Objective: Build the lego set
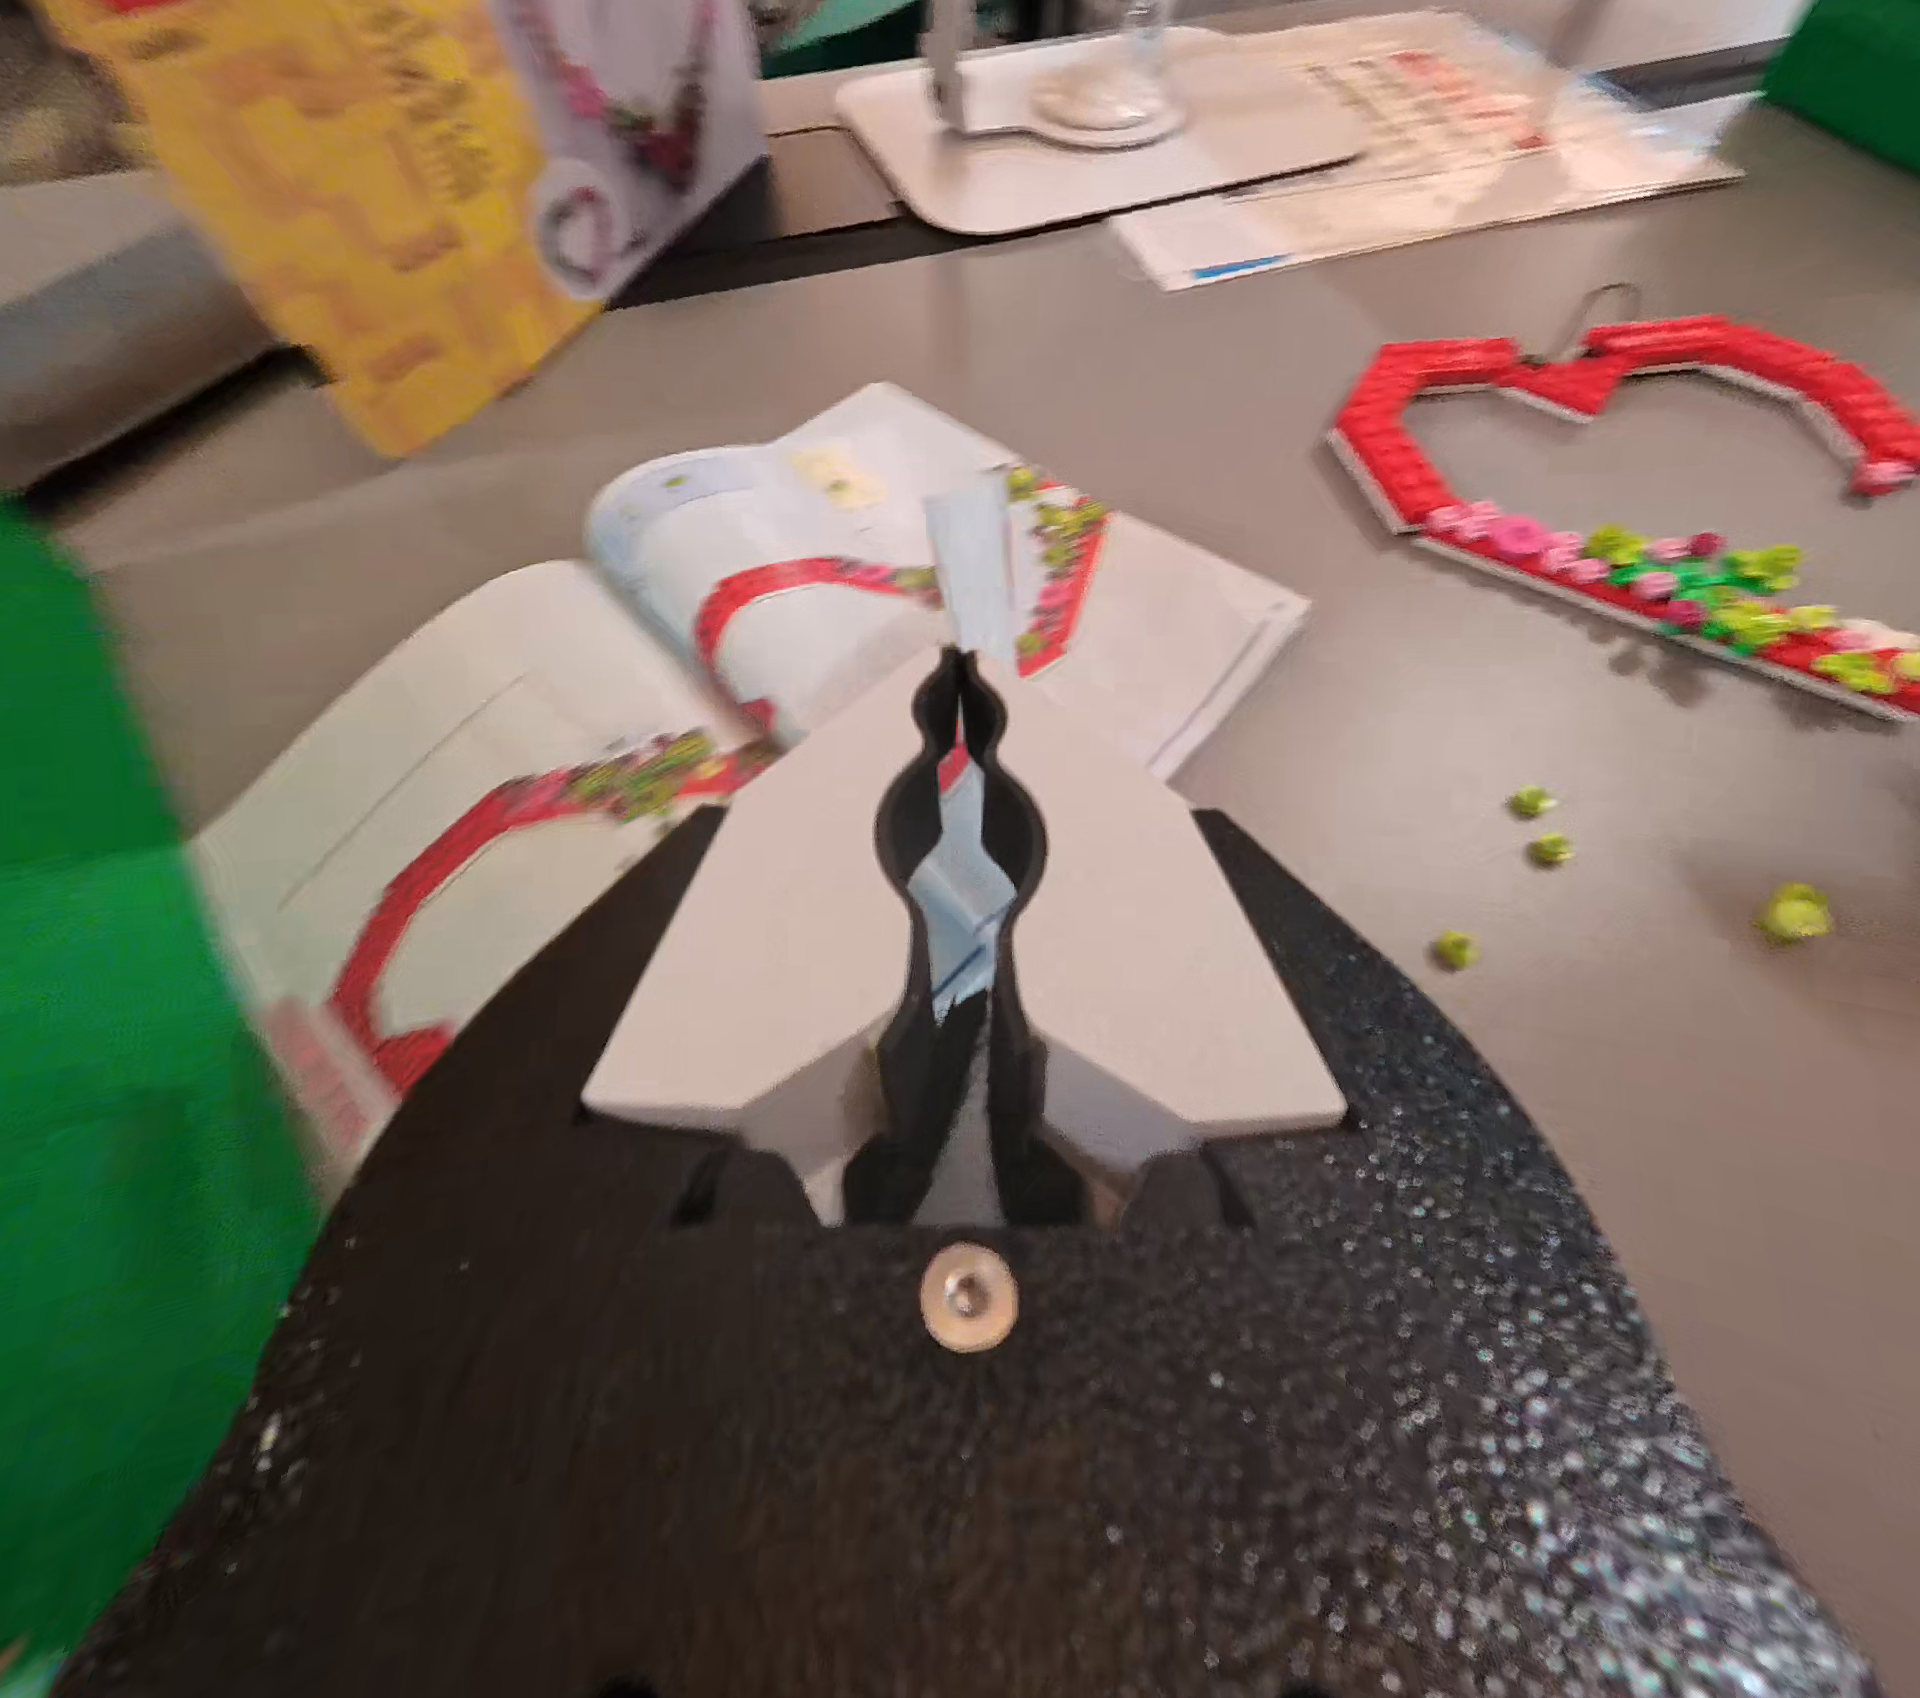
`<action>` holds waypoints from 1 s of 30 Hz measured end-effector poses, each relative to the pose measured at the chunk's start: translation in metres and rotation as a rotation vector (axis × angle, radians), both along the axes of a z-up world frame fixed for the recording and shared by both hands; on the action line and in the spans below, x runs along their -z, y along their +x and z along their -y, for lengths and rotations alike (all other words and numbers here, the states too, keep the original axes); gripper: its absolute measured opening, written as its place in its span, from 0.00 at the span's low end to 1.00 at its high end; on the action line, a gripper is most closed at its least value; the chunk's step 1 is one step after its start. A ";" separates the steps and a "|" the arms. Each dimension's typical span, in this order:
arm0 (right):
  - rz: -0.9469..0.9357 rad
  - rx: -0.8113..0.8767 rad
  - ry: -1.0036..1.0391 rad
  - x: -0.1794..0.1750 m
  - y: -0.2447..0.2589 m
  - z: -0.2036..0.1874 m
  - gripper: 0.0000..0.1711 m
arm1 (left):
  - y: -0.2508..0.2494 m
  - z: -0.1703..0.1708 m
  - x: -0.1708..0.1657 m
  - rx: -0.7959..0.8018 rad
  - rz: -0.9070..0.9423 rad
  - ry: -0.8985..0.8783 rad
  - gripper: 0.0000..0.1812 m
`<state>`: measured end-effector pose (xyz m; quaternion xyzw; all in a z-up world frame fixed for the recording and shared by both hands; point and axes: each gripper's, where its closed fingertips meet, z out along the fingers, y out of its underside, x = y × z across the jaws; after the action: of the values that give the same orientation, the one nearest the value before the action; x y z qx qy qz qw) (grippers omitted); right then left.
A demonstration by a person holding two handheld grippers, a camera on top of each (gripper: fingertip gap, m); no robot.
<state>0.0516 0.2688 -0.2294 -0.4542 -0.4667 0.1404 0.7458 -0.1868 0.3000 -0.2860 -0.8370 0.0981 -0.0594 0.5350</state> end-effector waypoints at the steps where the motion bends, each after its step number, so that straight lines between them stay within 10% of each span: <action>1: -0.001 0.000 0.001 0.000 0.000 0.000 0.08 | -0.011 0.007 -0.002 -0.047 -0.021 0.015 0.00; 9: 0.002 -0.001 0.005 0.000 -0.001 0.001 0.08 | -0.073 0.048 0.002 -0.348 -0.038 0.086 0.00; 18: 0.001 0.002 0.015 -0.001 0.000 0.002 0.08 | -0.080 0.093 -0.005 -0.541 0.059 0.181 0.27; 24: 0.007 0.023 0.030 -0.002 0.001 0.001 0.08 | -0.033 0.088 -0.039 -0.327 -0.018 0.314 0.11; 30: 0.022 0.085 0.019 0.000 0.007 -0.008 0.07 | -0.009 0.054 0.013 -0.153 -0.021 -0.060 0.09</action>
<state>0.0585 0.2767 -0.2296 -0.4680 -0.4566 0.0990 0.7501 -0.1956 0.2463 -0.2989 -0.8582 0.0378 -0.0127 0.5118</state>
